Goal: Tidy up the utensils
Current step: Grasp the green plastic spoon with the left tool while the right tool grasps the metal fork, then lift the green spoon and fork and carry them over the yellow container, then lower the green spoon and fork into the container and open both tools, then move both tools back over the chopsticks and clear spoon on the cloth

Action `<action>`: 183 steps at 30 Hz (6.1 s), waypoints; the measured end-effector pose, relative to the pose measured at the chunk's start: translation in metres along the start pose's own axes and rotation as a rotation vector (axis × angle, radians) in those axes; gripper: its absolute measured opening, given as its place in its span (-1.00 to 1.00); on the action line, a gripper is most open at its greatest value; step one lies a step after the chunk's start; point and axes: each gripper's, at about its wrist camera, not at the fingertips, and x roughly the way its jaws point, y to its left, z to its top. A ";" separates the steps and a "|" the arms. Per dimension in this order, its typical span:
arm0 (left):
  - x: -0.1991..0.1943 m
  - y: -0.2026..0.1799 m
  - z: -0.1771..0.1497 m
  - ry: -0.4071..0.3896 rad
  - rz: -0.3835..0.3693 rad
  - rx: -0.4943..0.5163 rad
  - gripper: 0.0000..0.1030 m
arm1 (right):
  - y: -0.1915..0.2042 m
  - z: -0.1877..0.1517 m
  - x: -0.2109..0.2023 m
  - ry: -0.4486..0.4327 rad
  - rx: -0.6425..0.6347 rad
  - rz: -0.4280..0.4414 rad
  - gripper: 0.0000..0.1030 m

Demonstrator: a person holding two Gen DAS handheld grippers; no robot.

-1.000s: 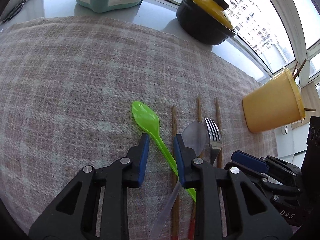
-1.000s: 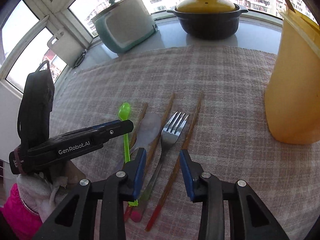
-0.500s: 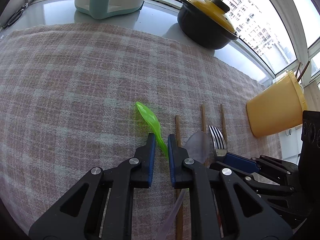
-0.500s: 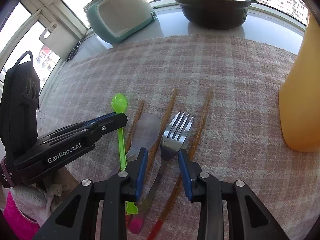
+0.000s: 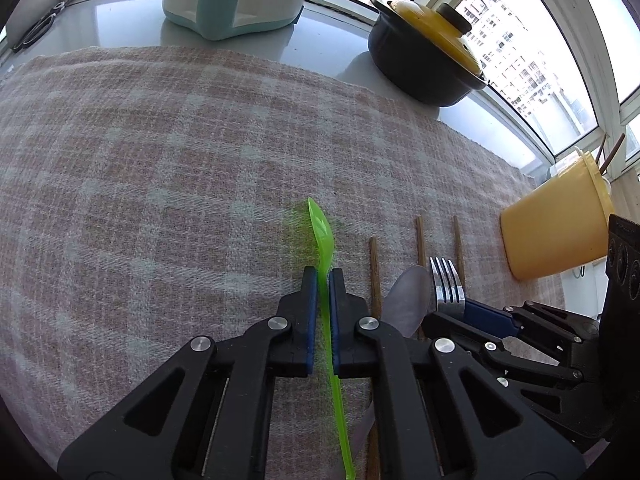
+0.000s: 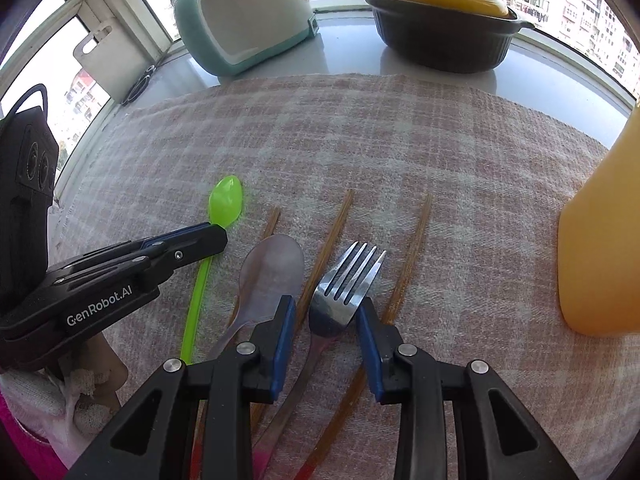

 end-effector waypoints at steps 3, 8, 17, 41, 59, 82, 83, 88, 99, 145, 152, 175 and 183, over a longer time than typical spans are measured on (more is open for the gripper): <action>0.000 0.000 0.000 -0.001 -0.001 -0.002 -0.94 | 0.002 -0.001 -0.001 -0.001 -0.011 0.016 -0.75; -0.003 0.000 -0.002 -0.003 -0.004 -0.002 -0.96 | 0.006 -0.002 -0.001 -0.006 -0.012 0.027 -0.93; -0.013 0.003 -0.004 -0.019 -0.013 -0.018 -0.98 | -0.009 -0.011 -0.010 -0.029 0.060 0.080 -0.97; -0.070 -0.027 -0.021 -0.121 -0.075 0.009 -0.98 | -0.007 -0.031 -0.075 -0.161 0.053 0.087 -1.00; -0.099 -0.072 -0.030 -0.183 -0.134 0.030 -0.98 | -0.026 -0.053 -0.129 -0.259 0.054 0.080 -1.00; -0.123 -0.178 0.007 -0.332 -0.252 0.086 -0.98 | -0.124 -0.051 -0.254 -0.491 0.081 0.029 -1.00; -0.125 -0.183 0.009 -0.342 -0.255 0.089 -0.98 | -0.128 -0.049 -0.258 -0.500 0.081 0.027 -1.00; -0.129 -0.207 0.023 -0.381 -0.268 0.095 -0.98 | -0.142 -0.040 -0.279 -0.545 0.074 0.025 -1.00; -0.120 -0.254 0.058 -0.435 -0.281 0.130 -0.98 | -0.174 -0.015 -0.299 -0.595 0.074 0.011 -1.00; -0.062 -0.285 0.080 -0.412 -0.185 0.236 -0.22 | -0.206 0.021 -0.251 -0.525 0.087 0.014 -0.50; -0.073 -0.279 0.072 -0.425 -0.176 0.228 -0.22 | -0.203 0.010 -0.255 -0.525 0.092 0.007 -0.44; -0.118 -0.226 0.032 -0.414 -0.142 0.231 -0.22 | -0.170 -0.034 -0.265 -0.556 0.155 -0.056 0.54; -0.128 -0.193 0.015 -0.385 -0.121 0.239 -0.01 | -0.144 -0.048 -0.260 -0.548 0.172 -0.116 0.77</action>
